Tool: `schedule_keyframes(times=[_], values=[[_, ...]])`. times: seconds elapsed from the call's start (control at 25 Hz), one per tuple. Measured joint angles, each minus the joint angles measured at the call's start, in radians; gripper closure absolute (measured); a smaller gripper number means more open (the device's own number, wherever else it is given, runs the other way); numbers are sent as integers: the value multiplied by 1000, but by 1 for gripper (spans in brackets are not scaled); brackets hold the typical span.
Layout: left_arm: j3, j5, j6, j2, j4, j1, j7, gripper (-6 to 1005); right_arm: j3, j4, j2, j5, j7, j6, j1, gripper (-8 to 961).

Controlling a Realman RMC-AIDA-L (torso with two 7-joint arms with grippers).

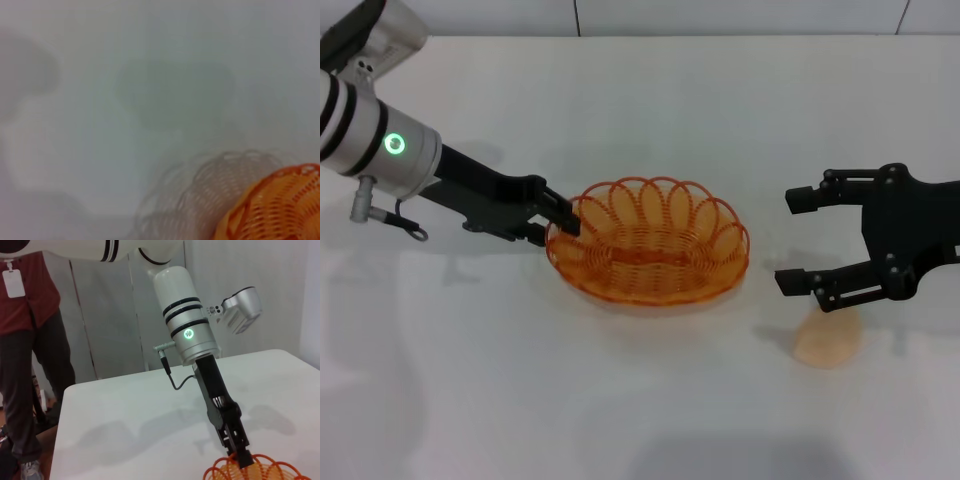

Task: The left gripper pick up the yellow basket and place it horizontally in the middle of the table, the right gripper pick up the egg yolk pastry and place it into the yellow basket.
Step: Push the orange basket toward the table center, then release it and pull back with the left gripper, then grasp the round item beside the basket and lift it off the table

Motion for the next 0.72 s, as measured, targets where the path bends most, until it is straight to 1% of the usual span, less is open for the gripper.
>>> schedule_keyframes(times=[0.04, 0.12, 0.32, 0.48, 0.6, 0.68, 0.72], values=[[0, -6, 1, 2, 1, 0, 1, 603, 1, 0, 0, 0, 0, -1, 0, 103], [-1, -24, 7, 8, 8, 2, 6, 563, 1, 0, 0, 0, 0, -1, -1, 103], [-1, -100, 39, 20, 90, 43, 41, 464, 3, 3, 0, 0, 0, 1, -1, 104], [0, -232, 43, 32, 166, 93, 134, 385, 3, 9, 0, 0, 0, 6, -1, 104], [-1, -277, 24, 39, 198, 120, 202, 248, 3, 13, 0, 0, 0, 10, 0, 104], [-2, -287, 21, 41, 205, 126, 250, 157, 3, 18, 0, 0, 0, 18, 1, 105], [-1, -290, 24, 42, 207, 128, 286, 148, 0, 22, 0, 0, 0, 25, 2, 105]])
